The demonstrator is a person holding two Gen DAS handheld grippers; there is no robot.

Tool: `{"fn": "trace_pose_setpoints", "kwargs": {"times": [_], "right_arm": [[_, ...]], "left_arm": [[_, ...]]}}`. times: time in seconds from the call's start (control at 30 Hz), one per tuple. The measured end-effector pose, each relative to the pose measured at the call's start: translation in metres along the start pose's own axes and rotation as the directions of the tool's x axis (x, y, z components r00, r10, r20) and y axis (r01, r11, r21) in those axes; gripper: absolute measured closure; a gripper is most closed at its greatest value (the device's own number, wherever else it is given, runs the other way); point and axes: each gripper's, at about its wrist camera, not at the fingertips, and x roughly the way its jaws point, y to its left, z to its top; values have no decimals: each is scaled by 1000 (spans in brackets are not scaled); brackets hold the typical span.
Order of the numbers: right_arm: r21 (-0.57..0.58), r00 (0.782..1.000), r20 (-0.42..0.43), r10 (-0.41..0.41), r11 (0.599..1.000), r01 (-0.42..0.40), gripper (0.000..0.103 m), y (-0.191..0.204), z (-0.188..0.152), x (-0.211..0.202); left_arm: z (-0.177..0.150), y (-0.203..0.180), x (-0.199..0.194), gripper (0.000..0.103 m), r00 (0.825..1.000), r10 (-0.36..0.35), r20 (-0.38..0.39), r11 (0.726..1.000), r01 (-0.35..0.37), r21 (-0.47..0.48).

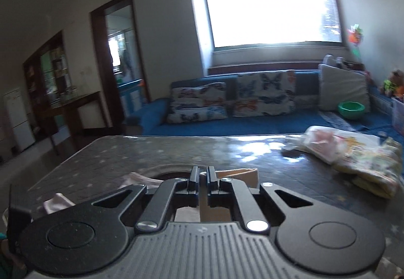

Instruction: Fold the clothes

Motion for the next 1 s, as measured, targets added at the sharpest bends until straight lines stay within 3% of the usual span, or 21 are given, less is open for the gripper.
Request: {"fn": "trace_pose_setpoints", "kwargs": {"times": [0.23,0.4,0.63,0.8,1.0], "right_arm": [[-73,982,-95,164,983,-171,98,66,-7,47],[-80,947,-192,260,957,-279,98,108,-30,77],[-71,887,-321,332,925,-372,98,137,-65,115],[-79,856,-374,357,908,-412,95,153,-87,125],[-84,859,-359,365,904,-419,91,141,-89,112]], "left_arm": [[-14,63,-22,0,994,106,16,986,-103,-128],[-26,86,-31,0,990,143,7,974,-139,-177],[-33,95,-36,0,987,162,-6,964,-160,-210],[-32,99,-34,0,986,169,-8,960,-166,-227],[-30,98,-29,0,988,154,-9,960,-151,-234]]}}
